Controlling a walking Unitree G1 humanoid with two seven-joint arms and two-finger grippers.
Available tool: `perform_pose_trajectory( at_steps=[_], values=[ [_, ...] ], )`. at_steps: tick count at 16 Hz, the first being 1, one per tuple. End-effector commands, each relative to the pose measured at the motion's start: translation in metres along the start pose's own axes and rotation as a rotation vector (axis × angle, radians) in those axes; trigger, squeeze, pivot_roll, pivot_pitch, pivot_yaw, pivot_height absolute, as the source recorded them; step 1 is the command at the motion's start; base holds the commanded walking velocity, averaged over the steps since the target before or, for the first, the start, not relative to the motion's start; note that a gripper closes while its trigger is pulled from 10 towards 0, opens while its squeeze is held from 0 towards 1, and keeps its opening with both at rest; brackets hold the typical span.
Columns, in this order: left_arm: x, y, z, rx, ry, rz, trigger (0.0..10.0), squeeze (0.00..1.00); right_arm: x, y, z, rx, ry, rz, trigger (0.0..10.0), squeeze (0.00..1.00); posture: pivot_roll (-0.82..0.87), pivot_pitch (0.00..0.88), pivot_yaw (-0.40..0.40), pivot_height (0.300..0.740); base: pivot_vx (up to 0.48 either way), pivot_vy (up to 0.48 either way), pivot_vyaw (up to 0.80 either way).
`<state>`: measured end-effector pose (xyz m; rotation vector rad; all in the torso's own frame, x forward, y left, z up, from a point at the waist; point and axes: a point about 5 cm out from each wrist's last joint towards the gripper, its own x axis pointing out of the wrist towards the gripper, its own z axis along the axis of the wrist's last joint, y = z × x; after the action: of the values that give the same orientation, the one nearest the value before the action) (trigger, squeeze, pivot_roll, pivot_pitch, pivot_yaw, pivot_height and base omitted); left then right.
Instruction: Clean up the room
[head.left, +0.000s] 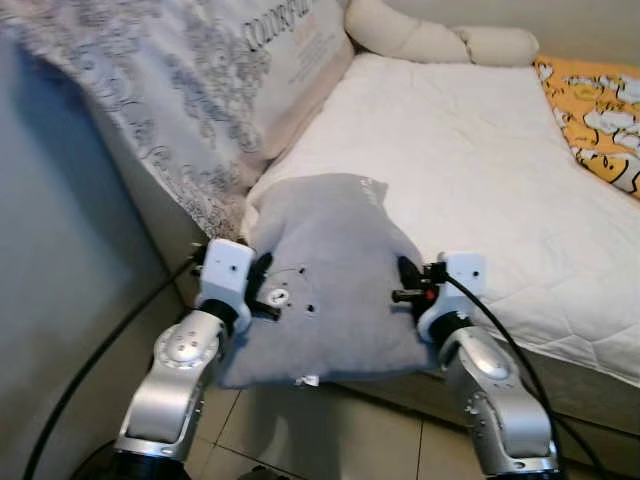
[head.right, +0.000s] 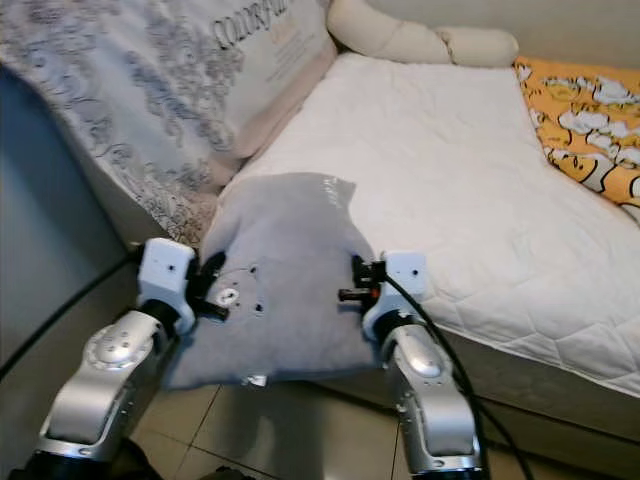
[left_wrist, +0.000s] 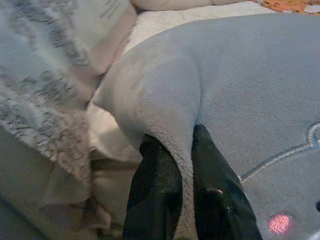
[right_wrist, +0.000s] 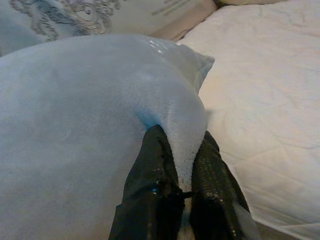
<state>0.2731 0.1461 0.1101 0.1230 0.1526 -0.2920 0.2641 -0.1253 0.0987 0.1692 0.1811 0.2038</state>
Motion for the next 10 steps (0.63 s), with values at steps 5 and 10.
perform_pose_trajectory(
  at_steps=[5,10],
  values=[
    [0.0005,0.0153,0.0203,-0.023,-0.088,0.065,10.0,0.00,0.0012,-0.0143,0.0111,-0.019,-0.039,-0.055,10.0,0.00,-0.08,0.000,0.047,0.740,0.100,0.000,0.00],
    [0.0045,0.0160,0.0212,-0.027,-0.085,0.063,10.0,0.00,0.0026,-0.0137,0.0110,-0.029,-0.036,-0.050,10.0,0.00,-0.08,0.000,0.044,0.740,0.253,0.000,0.00]
  ],
)
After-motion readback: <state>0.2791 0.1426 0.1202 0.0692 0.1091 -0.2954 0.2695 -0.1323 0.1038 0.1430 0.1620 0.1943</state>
